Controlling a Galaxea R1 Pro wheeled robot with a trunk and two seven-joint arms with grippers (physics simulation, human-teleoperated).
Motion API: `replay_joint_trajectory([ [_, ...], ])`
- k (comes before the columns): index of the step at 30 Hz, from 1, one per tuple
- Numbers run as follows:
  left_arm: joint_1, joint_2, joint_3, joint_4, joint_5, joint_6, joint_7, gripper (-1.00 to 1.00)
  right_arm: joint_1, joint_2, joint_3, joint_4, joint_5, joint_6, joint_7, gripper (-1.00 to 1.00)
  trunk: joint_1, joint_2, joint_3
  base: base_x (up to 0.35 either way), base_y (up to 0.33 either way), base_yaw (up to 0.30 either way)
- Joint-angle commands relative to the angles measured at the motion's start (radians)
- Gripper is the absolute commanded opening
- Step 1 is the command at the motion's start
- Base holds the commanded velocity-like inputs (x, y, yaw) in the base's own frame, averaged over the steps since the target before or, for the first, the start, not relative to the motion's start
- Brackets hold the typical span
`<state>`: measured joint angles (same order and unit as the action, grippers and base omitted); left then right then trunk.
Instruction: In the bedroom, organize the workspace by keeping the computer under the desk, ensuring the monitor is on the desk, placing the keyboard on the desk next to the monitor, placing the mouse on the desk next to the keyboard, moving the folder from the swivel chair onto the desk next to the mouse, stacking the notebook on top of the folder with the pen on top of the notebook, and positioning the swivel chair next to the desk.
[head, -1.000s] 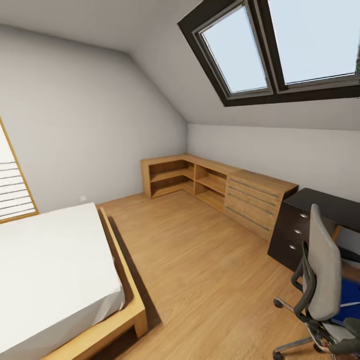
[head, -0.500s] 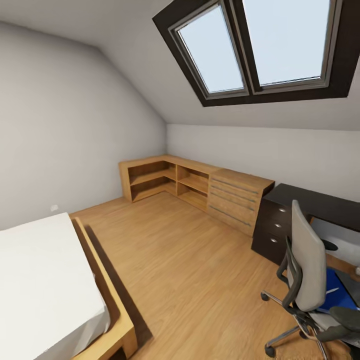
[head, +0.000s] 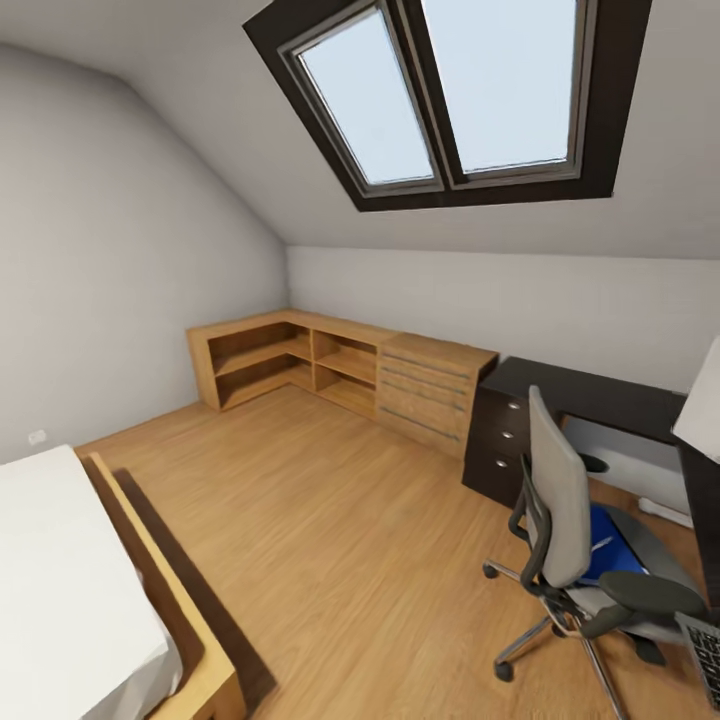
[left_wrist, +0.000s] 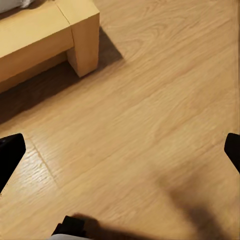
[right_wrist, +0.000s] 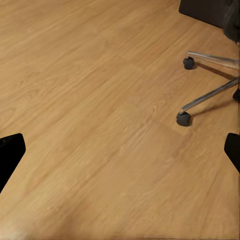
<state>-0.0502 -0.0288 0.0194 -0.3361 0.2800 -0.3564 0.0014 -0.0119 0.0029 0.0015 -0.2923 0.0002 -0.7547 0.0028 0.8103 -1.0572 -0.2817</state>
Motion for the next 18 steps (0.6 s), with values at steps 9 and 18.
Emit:
replay_joint_trajectory([
  [9,0.0,0.0,0.001,0.0,0.001,-0.003,0.0,1.0,-0.001,0.0,0.0,0.001,0.0,-0.003,0.0,1.0,0.0,-0.001,-0.007,0.0,0.286,-0.29],
  [18,0.0,0.0,0.001,0.0,0.001,-0.003,0.0,1.0,-0.001,0.001,0.0,0.001,0.0,-0.002,0.0,1.0,0.0,-0.001,-0.014,0.0,0.042,-0.264],
])
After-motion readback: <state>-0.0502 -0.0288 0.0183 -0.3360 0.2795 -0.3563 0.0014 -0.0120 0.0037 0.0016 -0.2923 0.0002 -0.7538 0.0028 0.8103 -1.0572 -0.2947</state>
